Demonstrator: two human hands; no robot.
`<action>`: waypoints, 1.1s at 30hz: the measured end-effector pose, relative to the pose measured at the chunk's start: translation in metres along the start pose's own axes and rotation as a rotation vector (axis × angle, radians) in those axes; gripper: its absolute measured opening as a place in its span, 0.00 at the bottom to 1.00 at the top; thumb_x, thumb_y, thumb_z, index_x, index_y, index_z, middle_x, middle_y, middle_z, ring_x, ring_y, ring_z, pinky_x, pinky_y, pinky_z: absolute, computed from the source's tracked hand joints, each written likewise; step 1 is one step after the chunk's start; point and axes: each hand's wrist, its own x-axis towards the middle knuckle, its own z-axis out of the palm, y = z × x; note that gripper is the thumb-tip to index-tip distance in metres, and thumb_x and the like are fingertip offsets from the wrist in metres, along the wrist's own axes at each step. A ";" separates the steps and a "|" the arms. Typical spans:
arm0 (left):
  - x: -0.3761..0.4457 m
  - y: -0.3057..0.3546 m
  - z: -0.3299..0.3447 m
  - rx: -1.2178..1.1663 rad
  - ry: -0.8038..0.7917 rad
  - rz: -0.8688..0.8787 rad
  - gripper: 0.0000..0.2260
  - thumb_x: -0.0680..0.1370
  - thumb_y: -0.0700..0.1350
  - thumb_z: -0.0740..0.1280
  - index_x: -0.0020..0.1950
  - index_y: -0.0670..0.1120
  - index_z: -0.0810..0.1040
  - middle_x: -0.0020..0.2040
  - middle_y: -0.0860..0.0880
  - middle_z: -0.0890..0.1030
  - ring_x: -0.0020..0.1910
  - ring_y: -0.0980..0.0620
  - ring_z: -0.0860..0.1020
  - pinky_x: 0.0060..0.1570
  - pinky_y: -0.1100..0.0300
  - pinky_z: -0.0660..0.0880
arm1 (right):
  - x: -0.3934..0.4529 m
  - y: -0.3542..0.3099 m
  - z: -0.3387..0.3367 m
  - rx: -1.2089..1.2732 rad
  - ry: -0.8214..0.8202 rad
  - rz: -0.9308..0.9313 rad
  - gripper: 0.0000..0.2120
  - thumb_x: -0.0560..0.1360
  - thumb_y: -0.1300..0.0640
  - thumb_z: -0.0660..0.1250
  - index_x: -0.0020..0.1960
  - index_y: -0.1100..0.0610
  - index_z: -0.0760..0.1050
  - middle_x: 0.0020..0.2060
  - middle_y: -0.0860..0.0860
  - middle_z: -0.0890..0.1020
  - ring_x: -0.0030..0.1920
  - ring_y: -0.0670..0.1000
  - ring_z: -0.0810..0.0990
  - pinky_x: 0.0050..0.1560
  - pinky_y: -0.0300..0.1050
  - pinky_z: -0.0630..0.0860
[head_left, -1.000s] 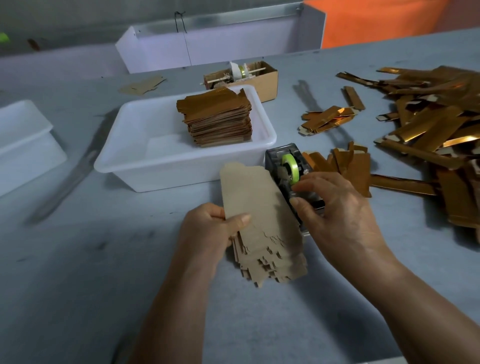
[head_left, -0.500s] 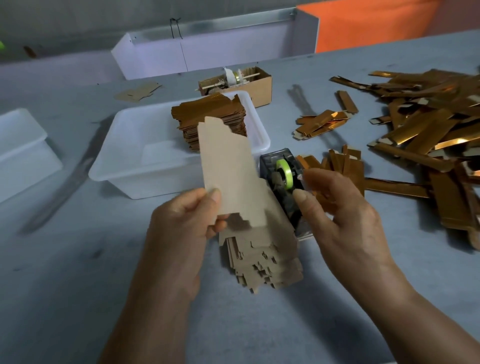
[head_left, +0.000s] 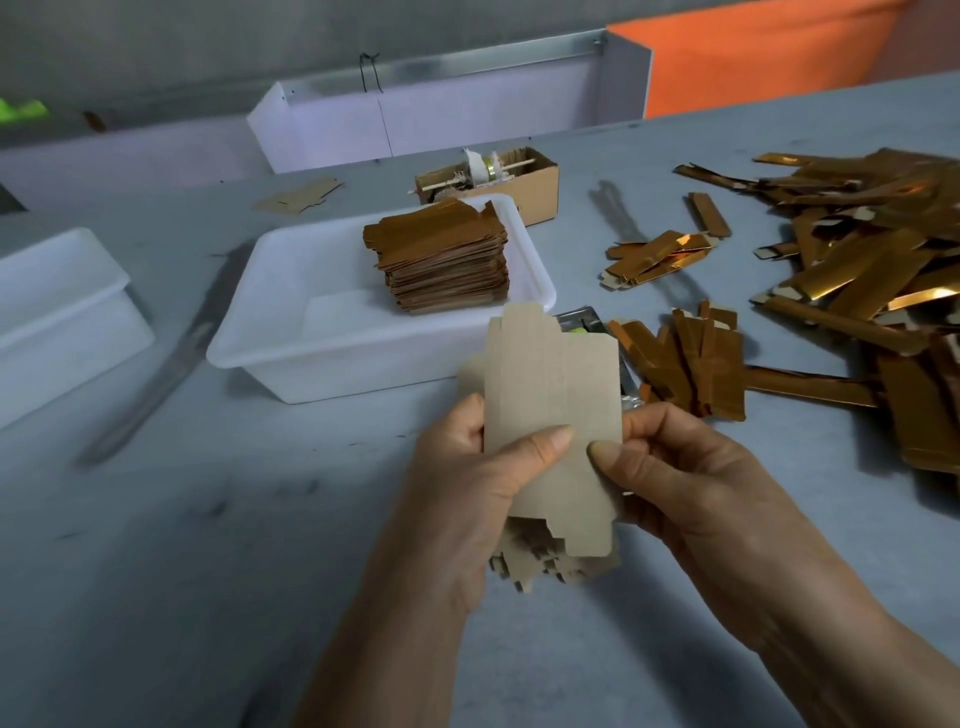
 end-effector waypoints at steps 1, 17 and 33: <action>0.000 -0.001 0.001 0.018 0.001 -0.008 0.14 0.69 0.43 0.76 0.54 0.49 0.81 0.46 0.49 0.86 0.45 0.48 0.84 0.46 0.50 0.81 | 0.000 0.000 -0.002 -0.009 0.005 0.002 0.03 0.62 0.54 0.69 0.35 0.53 0.79 0.35 0.56 0.80 0.39 0.52 0.83 0.37 0.40 0.80; 0.001 -0.014 0.013 0.064 0.102 0.037 0.07 0.72 0.41 0.73 0.46 0.51 0.82 0.41 0.52 0.86 0.41 0.53 0.84 0.39 0.57 0.81 | -0.011 -0.003 0.011 -0.651 0.119 -0.252 0.10 0.65 0.41 0.64 0.42 0.43 0.68 0.39 0.40 0.77 0.37 0.41 0.78 0.31 0.30 0.74; -0.015 -0.004 0.011 0.159 -0.127 -0.018 0.11 0.72 0.51 0.69 0.50 0.47 0.83 0.46 0.40 0.84 0.48 0.37 0.82 0.51 0.35 0.77 | -0.008 -0.003 0.002 -0.381 0.237 -0.074 0.16 0.65 0.43 0.67 0.50 0.49 0.74 0.36 0.46 0.81 0.38 0.43 0.81 0.36 0.39 0.77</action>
